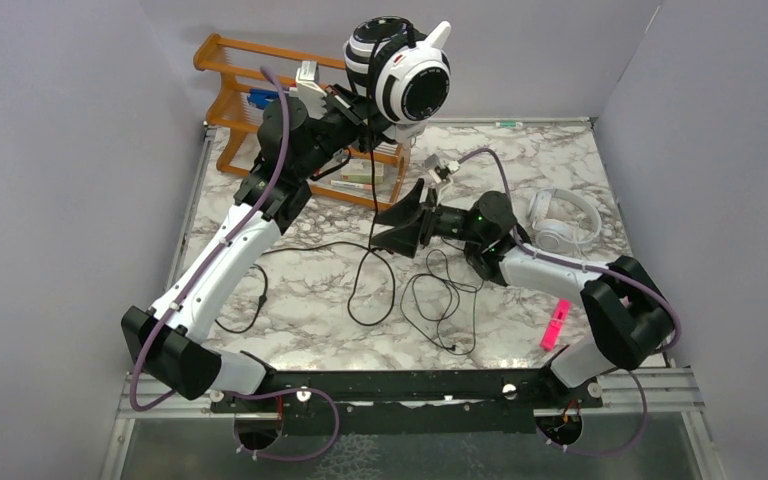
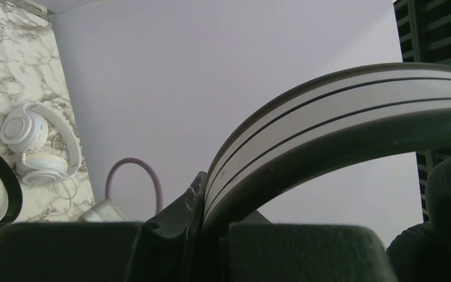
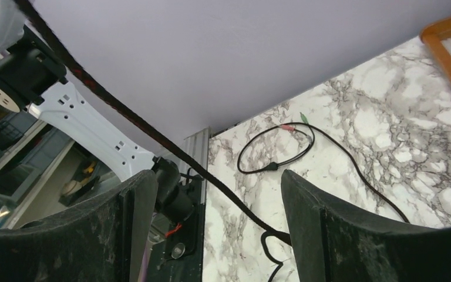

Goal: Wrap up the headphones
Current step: Wrap the headphones cable around the headphones.

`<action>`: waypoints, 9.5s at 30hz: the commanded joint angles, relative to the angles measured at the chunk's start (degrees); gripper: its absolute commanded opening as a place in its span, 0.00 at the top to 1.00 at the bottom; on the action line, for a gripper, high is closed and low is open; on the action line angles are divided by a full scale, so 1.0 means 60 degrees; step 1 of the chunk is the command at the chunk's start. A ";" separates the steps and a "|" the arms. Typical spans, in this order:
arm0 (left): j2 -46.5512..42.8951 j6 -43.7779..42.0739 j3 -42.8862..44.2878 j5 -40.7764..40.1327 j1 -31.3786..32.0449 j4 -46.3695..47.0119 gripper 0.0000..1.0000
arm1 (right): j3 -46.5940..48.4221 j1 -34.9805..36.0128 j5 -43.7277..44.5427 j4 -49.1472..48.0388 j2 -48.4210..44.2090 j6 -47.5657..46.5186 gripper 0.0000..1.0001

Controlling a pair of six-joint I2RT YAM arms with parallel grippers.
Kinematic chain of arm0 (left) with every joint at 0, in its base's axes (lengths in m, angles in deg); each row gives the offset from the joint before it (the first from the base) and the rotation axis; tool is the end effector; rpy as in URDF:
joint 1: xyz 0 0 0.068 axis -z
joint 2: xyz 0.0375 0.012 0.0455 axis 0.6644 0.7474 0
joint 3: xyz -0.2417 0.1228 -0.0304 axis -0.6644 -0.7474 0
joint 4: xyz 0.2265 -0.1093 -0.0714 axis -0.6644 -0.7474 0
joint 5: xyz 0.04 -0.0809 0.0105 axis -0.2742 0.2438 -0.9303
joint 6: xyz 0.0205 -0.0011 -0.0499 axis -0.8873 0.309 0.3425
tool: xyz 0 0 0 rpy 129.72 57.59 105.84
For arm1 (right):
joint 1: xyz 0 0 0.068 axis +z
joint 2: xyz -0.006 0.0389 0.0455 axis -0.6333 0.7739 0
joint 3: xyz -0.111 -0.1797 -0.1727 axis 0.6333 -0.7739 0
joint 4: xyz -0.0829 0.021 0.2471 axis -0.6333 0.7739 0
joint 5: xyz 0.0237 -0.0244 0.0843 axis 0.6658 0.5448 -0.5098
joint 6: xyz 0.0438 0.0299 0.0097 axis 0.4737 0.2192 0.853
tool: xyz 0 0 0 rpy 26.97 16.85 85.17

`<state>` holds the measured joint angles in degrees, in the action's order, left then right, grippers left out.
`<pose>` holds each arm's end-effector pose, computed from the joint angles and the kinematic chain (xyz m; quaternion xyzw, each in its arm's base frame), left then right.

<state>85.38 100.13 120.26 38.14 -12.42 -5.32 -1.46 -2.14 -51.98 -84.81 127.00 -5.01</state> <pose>0.2697 -0.1628 0.4672 -0.1884 0.6306 -0.6716 0.3402 0.2424 0.2150 0.2899 -0.2934 0.5634 0.6344 0.4405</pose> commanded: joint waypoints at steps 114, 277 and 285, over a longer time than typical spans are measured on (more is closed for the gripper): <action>0.0354 -1.0196 0.2638 -1.0439 0.1624 -0.4566 1.00 | 0.1498 0.2024 0.3948 0.6059 -0.2382 -0.1532 0.70; 0.0902 -0.9737 0.3879 -1.0540 0.3188 -0.6090 1.00 | 0.0333 0.1871 0.2038 0.4218 -0.3481 -0.1421 0.69; 0.0477 -0.9327 0.4281 -0.9864 0.3189 -0.6131 1.00 | -0.0571 0.2449 0.3484 0.3227 -0.3671 -0.3123 0.61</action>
<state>92.03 39.39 140.96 -24.90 6.81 -45.48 -2.88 11.76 -36.37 -57.64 106.65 -17.84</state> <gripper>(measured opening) 0.083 0.373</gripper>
